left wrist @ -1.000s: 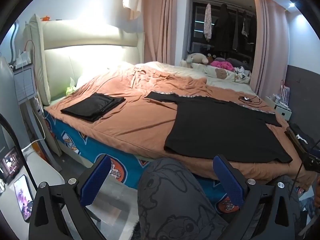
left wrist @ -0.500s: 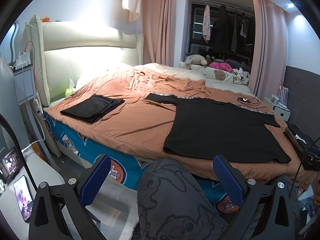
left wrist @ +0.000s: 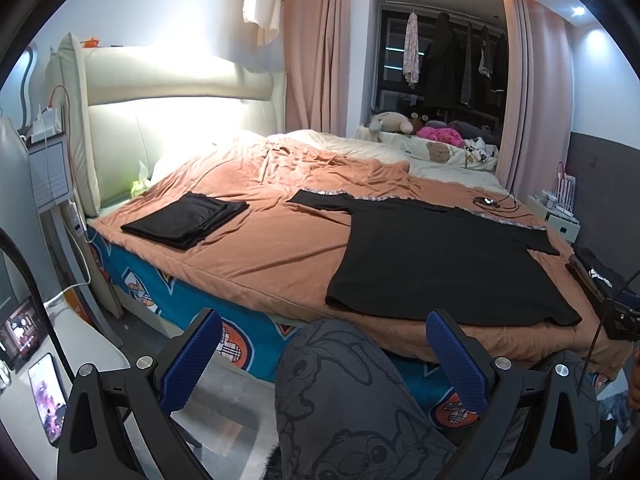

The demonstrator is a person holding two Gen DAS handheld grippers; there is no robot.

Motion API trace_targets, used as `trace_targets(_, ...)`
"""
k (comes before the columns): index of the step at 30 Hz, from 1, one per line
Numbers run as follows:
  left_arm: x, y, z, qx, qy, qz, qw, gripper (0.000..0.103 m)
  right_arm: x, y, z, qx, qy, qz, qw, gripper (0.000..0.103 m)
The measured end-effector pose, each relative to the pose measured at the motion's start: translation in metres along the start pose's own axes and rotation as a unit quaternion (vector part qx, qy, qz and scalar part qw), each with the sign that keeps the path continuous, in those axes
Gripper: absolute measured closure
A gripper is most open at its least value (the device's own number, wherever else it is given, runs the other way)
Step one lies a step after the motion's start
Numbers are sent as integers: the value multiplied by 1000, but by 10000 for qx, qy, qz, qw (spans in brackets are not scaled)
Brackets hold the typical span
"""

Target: Fold small clothes

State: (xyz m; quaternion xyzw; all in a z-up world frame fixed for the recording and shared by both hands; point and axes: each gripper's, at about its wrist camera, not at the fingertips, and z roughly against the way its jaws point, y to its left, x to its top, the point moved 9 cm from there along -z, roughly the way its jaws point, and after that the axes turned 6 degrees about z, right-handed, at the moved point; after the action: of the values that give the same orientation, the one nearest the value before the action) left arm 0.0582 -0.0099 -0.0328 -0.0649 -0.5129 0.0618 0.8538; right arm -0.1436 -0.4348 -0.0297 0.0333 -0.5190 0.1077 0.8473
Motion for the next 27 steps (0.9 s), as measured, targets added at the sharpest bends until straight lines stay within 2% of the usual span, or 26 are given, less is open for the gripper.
trace_targets(27,4,-4,3,-20,-36,-18,10000,1,-2,-1,0,5,-19,-29,10000,0)
